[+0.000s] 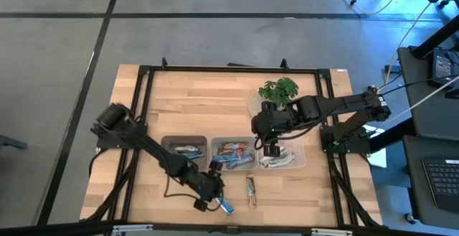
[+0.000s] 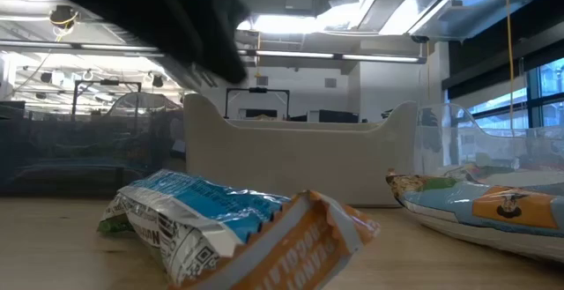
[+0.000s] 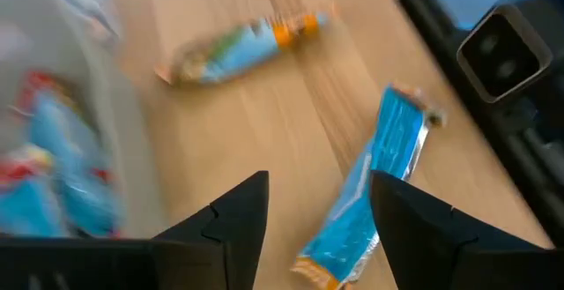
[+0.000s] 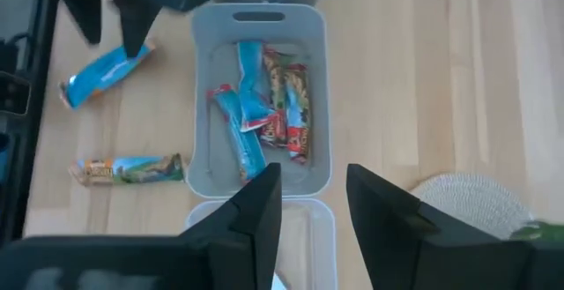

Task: Pick and place Granola Bars by type
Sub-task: Put the orange granola bar into the transparent bin

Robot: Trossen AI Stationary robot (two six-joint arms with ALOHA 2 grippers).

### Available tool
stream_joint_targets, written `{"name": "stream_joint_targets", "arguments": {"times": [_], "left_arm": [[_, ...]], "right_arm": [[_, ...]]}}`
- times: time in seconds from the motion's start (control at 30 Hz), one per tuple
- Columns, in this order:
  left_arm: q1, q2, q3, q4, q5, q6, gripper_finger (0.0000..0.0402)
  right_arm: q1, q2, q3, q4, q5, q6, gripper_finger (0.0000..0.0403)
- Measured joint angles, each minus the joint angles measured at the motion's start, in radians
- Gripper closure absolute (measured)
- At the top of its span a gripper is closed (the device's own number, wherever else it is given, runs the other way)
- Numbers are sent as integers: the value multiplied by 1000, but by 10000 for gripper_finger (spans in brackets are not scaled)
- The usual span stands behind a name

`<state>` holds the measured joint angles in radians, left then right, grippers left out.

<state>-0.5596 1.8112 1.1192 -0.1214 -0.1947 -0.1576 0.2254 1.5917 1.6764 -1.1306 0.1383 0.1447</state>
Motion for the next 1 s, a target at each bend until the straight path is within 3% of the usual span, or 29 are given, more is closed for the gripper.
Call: {"name": "stream_joint_targets", "arguments": {"times": [0.17,0.33,0.47,0.63,0.83,1.0], "left_arm": [[-53,133,100,24,-14,-61,218],[-92,219,206,4,-32,29,222],[-102,252,263,-149,-72,57,226],[-102,257,271,-261,-88,17,230],[-77,257,271,-307,-183,15,248],[-51,265,271,-303,-158,3,278]], "right_arm": [[37,0,0,-10,-3,64,270],[76,0,-1,-10,3,97,270],[98,0,-1,24,-1,103,270],[113,0,-1,49,2,111,270],[116,0,-1,50,1,107,270],[124,6,-56,114,0,57,270]]}}
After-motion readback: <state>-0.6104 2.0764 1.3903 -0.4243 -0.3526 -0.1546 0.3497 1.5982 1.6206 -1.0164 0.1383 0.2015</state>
